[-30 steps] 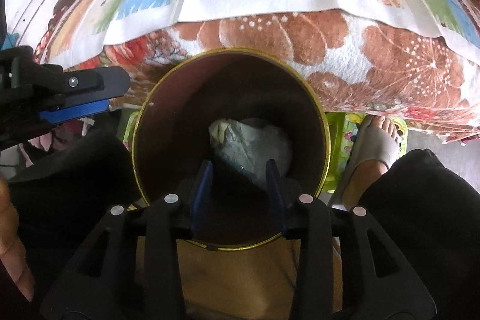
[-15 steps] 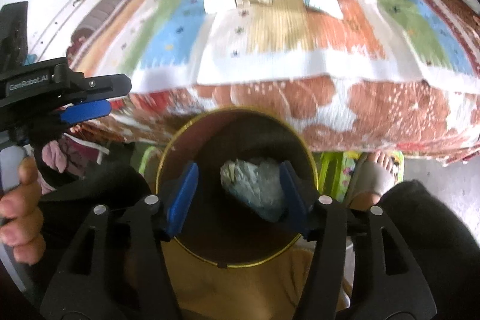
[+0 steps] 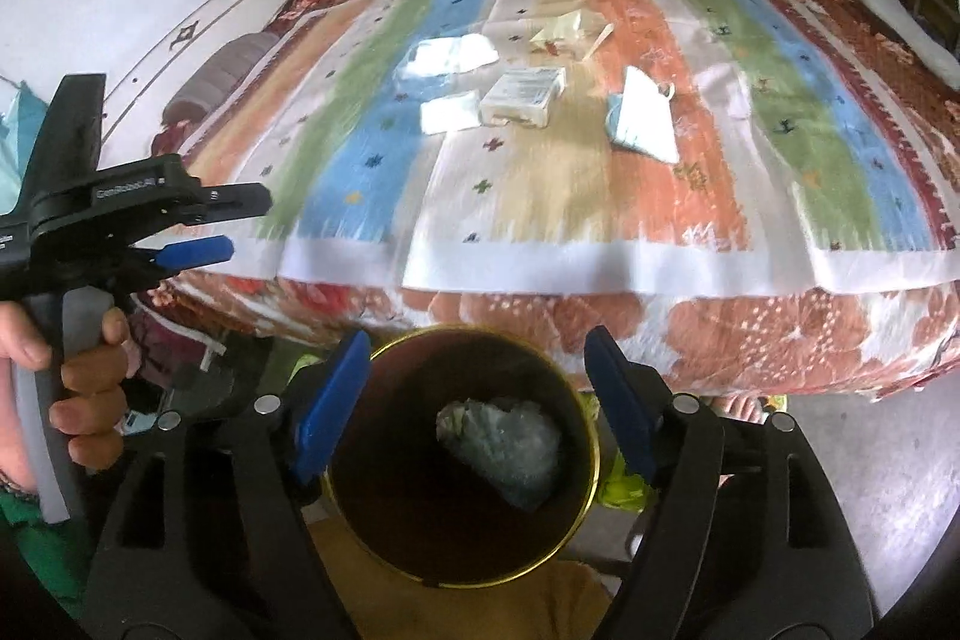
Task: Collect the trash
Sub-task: 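Raise both open tools from the bin back toward the bed, then reach the right tool to the blue face mask while the left tool reaches the clear plastic cup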
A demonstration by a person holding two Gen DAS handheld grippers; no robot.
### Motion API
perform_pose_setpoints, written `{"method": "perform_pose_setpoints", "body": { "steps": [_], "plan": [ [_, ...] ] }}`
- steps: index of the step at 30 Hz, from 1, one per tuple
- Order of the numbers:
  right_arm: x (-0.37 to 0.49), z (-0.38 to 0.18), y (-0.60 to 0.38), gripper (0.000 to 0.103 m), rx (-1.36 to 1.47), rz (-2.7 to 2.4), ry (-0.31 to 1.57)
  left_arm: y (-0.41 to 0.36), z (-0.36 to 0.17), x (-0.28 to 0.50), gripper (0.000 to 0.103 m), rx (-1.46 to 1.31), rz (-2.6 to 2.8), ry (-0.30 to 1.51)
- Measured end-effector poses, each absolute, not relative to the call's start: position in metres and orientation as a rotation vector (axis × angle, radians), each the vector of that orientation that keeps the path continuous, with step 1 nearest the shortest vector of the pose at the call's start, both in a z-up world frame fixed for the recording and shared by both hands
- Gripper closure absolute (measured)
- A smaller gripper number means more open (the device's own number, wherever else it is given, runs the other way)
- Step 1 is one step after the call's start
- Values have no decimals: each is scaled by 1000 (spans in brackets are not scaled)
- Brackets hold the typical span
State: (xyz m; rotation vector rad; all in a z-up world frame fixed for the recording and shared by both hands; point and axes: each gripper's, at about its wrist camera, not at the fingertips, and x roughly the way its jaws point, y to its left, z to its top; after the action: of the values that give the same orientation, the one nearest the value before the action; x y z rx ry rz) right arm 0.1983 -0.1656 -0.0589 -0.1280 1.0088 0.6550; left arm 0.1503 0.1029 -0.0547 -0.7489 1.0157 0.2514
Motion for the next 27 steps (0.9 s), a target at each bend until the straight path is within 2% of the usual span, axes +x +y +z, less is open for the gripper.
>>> {"method": "perform_pose_setpoints", "body": {
  "steps": [3,11,20,22,27],
  "plan": [
    [206,-51,-163,28,-147,641,980,107,-54,159,26,-741,254,1007],
    [247,-41,-155,25,-176,594,950,132,-54,185,23,-751,277,987],
    [298,-50,-156,18,-138,545,982,151,-59,213,19,-746,284,972],
    [307,-53,-157,13,-115,544,996,155,-60,221,17,-744,291,966],
    [328,-60,-158,13,-99,515,1003,159,-54,243,12,-629,326,940]
  ]
}}
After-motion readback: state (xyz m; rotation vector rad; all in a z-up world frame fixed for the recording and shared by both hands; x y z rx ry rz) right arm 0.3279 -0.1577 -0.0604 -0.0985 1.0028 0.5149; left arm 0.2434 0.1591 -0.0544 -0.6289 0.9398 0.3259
